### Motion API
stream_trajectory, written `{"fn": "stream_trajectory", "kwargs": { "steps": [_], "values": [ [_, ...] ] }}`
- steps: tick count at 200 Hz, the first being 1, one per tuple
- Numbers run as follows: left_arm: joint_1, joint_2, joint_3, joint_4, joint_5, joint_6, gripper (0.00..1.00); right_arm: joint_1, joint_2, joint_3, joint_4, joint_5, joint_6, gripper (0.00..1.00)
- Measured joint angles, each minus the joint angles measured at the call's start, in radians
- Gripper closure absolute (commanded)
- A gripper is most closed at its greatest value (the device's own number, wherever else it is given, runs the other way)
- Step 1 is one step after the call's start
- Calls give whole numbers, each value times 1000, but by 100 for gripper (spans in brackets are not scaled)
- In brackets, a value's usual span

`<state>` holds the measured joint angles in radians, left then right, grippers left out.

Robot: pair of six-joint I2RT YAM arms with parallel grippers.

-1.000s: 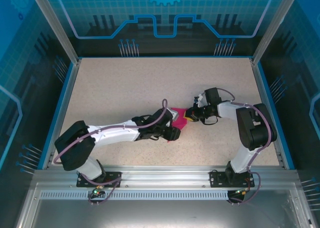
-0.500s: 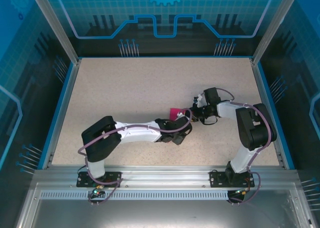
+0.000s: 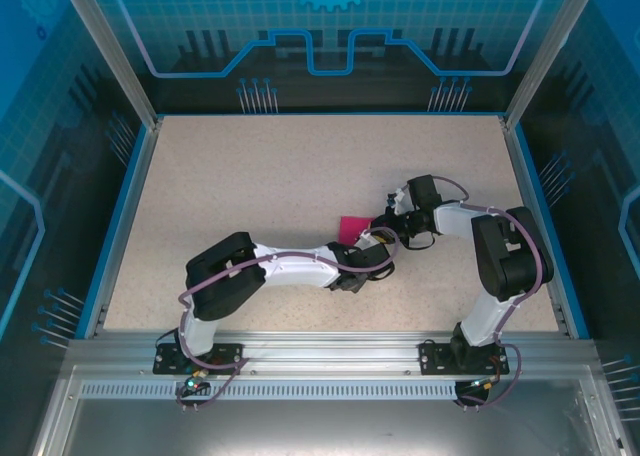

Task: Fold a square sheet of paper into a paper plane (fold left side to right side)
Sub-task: Fold the wing for the fifth time at the center of the table.

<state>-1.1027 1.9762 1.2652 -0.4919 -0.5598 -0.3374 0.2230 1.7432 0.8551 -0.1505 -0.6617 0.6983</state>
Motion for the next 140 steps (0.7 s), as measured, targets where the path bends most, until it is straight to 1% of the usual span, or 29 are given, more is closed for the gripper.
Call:
{"fn": "stream_trajectory", "kwargs": {
  "steps": [35, 107, 132, 140],
  "values": [
    [0, 3, 6, -10, -5, 0, 62, 0, 0, 6, -16, 0, 0, 98],
    [0, 13, 17, -13, -5, 0, 75, 2, 1, 38, -37, 4, -19, 96],
    [0, 21, 17, -12, -5, 0, 80, 2, 4, 45, -59, 10, -30, 93],
    [0, 21, 17, -12, -4, 0, 82, 2, 5, 48, -67, 12, -35, 90]
  ]
}}
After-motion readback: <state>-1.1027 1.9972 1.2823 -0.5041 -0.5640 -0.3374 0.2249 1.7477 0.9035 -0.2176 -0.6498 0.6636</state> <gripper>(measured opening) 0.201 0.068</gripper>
